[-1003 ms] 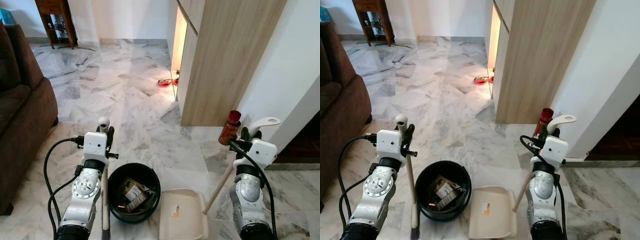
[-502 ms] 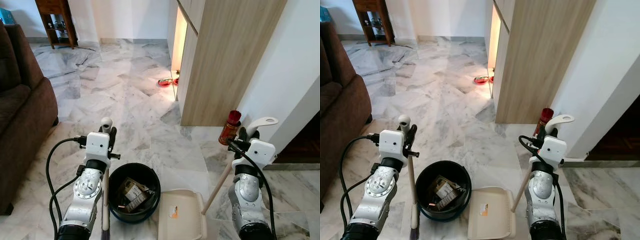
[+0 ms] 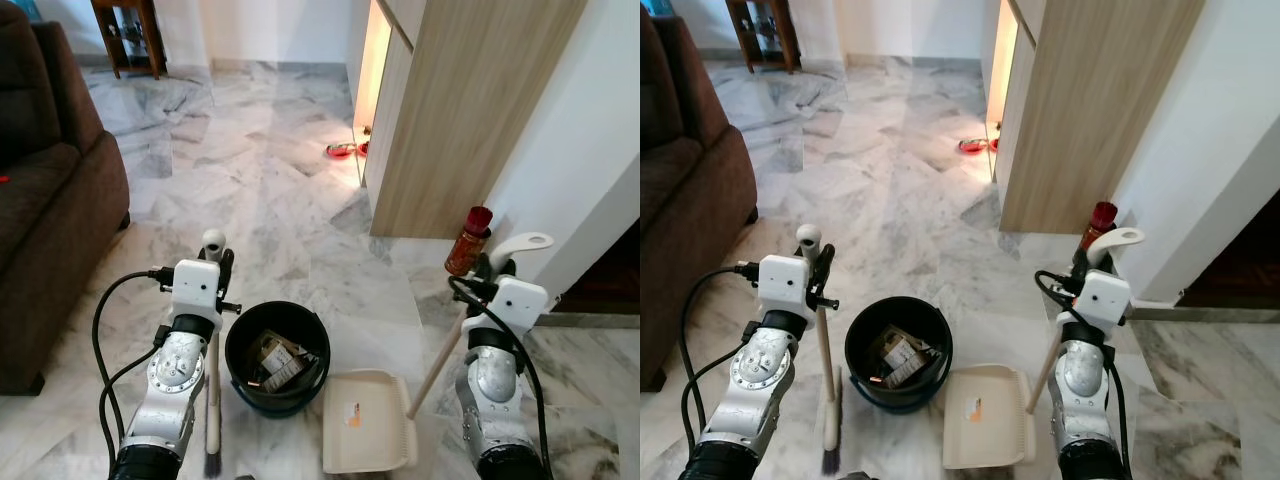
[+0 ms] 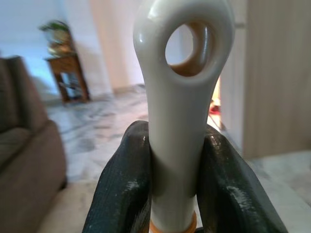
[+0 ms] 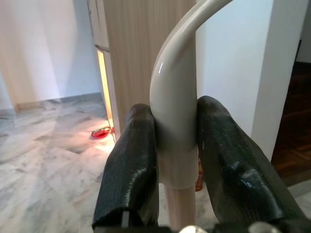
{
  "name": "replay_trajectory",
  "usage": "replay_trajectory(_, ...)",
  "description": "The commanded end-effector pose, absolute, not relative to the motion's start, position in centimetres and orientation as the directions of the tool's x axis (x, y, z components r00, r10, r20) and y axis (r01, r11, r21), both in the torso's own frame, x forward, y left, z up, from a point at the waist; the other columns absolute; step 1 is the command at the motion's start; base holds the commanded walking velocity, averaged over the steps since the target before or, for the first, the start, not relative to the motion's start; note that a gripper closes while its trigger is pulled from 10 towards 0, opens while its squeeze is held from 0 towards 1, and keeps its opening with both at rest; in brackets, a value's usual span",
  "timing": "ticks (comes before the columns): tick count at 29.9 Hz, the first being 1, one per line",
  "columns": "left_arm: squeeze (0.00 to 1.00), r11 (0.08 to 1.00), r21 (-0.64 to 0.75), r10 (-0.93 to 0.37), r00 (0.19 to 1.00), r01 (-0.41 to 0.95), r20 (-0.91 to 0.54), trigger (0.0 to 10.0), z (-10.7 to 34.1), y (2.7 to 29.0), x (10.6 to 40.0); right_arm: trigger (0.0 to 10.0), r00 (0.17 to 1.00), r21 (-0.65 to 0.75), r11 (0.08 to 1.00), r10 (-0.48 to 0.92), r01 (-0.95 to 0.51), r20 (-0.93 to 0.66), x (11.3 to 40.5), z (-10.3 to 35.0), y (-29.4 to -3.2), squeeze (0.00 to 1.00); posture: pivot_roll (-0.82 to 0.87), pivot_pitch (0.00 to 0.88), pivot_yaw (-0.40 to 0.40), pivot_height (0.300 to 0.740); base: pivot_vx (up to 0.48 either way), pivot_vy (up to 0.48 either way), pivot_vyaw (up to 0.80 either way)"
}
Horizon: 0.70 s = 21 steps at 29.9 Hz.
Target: Sweep floor
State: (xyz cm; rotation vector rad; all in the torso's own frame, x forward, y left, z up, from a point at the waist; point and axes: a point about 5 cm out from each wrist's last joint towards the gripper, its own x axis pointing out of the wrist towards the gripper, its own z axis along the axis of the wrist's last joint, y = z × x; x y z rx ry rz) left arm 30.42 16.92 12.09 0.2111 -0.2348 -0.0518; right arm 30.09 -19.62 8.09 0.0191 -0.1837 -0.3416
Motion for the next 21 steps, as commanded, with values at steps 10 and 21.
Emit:
replay_trajectory(10,0.0,0.973,0.231,-0.074,0.965,0.014,0.252,10.0,12.64,16.8,30.51,10.0,0.917,0.062,0.944,-0.331,0.325,0.223,30.7,9.31,-19.76,0.0,0.17,0.0,-0.037,0.74,-0.316,0.0,0.0)
replay_trajectory(21,0.0,0.974,0.225,-0.064,0.966,0.006,0.252,10.0,12.54,16.68,30.52,10.0,0.921,0.062,0.949,-0.316,0.31,0.227,30.9,9.5,-19.7,0.0,0.17,0.0,-0.047,0.74,-0.312,0.0,0.0)
